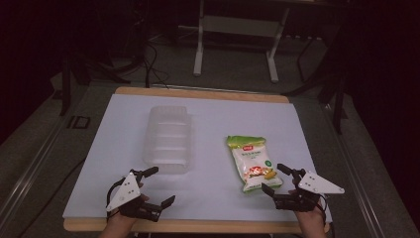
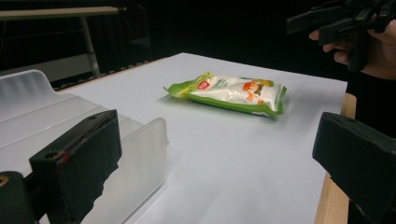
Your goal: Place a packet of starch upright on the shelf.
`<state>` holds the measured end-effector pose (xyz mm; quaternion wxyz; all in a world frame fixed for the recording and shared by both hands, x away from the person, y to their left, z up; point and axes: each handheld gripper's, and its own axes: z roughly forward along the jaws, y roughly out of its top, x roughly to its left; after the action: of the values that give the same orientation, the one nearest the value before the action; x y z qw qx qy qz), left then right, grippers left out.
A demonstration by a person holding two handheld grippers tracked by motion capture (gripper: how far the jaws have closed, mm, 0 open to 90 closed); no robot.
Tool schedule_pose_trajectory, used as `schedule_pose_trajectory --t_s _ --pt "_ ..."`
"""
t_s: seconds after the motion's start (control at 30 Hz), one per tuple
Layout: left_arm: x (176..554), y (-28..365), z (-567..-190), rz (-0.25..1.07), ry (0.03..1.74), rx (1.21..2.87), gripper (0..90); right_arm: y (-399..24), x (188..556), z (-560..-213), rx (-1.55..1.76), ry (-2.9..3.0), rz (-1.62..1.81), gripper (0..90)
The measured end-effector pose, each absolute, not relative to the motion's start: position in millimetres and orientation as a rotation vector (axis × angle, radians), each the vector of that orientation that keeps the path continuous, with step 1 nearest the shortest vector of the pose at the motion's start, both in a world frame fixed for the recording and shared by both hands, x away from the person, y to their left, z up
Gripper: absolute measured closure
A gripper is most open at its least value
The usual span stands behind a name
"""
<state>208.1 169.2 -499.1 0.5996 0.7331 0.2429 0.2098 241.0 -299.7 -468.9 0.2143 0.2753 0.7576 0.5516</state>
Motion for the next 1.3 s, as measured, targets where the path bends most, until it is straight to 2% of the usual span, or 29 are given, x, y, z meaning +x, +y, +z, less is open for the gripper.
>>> schedule_pose_trajectory --t_s 0.6,0.97,1.3 --pt "206.5 163.7 -499.7 0.485 0.551 1.735 1.5 -295.0 238.0 -439.9 0.762 2.130 1.582 10.4" --pt "206.9 163.8 -499.9 0.477 0.550 1.732 1.4 -295.7 269.6 -421.0 0.792 2.098 1.506 10.5" --pt "207.1 164.4 -500.2 0.472 0.548 1.728 1.4 -292.9 302.3 -421.5 0.817 2.089 1.487 10.5"
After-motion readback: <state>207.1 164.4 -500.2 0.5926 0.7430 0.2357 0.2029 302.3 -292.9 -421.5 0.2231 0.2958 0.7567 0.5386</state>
